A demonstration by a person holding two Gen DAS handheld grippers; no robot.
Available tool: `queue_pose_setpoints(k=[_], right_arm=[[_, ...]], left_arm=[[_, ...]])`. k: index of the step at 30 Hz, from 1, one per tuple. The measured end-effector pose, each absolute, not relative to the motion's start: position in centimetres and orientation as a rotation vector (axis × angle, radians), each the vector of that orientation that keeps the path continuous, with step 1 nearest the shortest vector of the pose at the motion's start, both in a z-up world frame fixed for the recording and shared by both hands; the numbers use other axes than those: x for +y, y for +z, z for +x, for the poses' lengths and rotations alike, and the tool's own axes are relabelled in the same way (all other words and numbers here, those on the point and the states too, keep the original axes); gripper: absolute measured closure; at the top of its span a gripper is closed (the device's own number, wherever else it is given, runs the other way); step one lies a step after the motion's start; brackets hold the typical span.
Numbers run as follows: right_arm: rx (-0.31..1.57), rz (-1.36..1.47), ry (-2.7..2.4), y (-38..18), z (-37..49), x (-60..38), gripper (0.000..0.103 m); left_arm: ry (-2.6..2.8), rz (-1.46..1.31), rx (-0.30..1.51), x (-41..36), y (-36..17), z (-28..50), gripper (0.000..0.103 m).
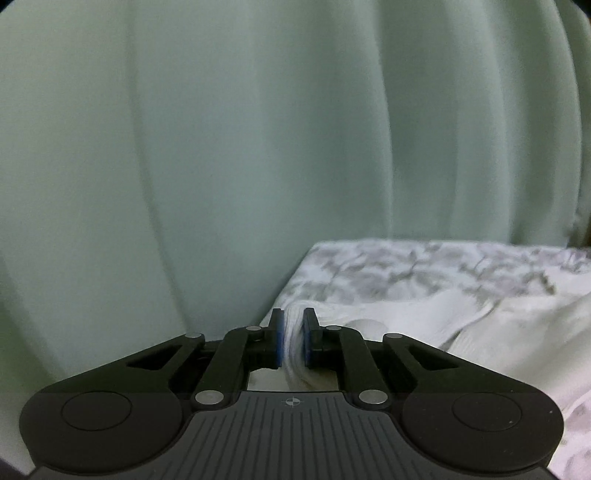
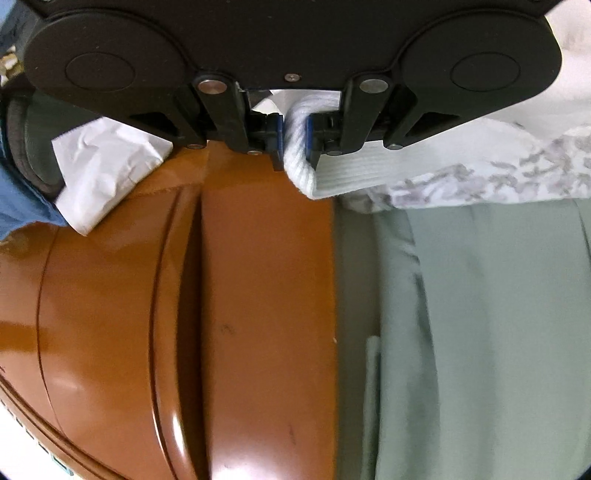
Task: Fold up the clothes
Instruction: 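Open both grippers and release the sweater onto the bed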
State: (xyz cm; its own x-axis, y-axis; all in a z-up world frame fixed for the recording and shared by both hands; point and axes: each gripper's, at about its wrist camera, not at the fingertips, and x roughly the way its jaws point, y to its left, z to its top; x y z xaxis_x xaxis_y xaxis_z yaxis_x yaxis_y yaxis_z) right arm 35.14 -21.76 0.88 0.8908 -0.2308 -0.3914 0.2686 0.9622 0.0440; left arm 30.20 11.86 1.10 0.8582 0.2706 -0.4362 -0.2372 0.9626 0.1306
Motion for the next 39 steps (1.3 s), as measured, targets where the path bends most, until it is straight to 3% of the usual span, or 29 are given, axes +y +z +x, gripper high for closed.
queue_pose_setpoints(k=[10, 15, 18, 20, 23, 27, 39], right_arm=[[0.497, 0.029, -0.232, -0.7, 35.5, -20.9, 0.089], [0.470, 0.026, -0.193, 0.6, 34.5, -20.9, 0.077], [0.425, 0.008, -0.180, 2.0, 33.6, -20.7, 0.058], [0.392, -0.014, -0.154, 3.1, 33.2, -20.3, 0.057], [0.371, -0.054, -0.067, 4.5, 33.8, -19.2, 0.055], [0.422, -0.126, 0.077, 5.3, 36.6, -16.6, 0.054], [0.664, -0.322, 0.263, 1.0, 45.4, -10.8, 0.054]], left_arm=[[0.269, 0.103, 0.527, 12.2, -0.4, 30.0, 0.094], [0.240, 0.117, 0.519, 11.6, 0.5, 29.1, 0.089], [0.225, 0.138, 0.496, 11.0, 1.3, 28.6, 0.077], [0.212, 0.151, 0.475, 10.5, 2.0, 28.5, 0.075], [0.171, 0.159, 0.442, 9.4, 3.3, 28.4, 0.048], [0.059, 0.179, 0.446, 7.1, 3.8, 30.0, 0.040], [-0.158, 0.166, 0.653, 2.7, -1.4, 36.2, 0.040]])
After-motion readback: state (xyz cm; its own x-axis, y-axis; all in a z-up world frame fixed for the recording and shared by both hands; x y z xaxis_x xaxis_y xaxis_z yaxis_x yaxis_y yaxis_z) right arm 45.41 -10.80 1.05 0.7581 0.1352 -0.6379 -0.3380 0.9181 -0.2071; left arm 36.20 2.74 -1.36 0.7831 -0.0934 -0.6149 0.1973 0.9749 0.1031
